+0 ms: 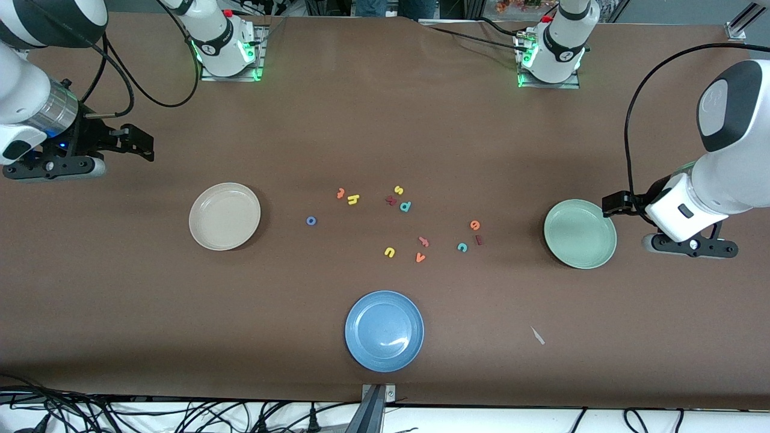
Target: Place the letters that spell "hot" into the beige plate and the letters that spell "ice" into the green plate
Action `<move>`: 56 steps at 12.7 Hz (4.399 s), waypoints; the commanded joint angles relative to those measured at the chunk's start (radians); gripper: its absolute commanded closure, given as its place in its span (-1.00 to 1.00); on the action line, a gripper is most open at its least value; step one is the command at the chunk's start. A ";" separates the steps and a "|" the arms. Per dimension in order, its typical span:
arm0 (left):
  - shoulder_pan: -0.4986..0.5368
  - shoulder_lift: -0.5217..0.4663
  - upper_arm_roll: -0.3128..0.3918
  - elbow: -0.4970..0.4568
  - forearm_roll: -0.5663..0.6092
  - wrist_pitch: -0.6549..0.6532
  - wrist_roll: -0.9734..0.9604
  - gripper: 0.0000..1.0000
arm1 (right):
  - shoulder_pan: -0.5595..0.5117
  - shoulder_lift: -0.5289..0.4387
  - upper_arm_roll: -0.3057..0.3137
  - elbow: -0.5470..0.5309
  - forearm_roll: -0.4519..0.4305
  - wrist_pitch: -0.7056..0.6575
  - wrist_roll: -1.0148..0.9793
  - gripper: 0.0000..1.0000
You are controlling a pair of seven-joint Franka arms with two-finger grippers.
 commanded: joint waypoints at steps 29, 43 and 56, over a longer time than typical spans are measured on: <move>-0.006 -0.008 -0.001 -0.007 0.020 -0.014 0.012 -1.00 | 0.002 0.009 0.001 0.024 -0.013 -0.026 -0.025 -1.00; -0.004 -0.006 -0.001 -0.007 0.020 -0.015 0.017 -1.00 | 0.002 0.009 0.000 0.022 -0.013 -0.026 -0.026 -1.00; -0.084 0.032 -0.006 -0.005 0.010 -0.004 -0.110 -1.00 | 0.001 0.010 0.000 0.021 -0.013 -0.026 -0.026 -1.00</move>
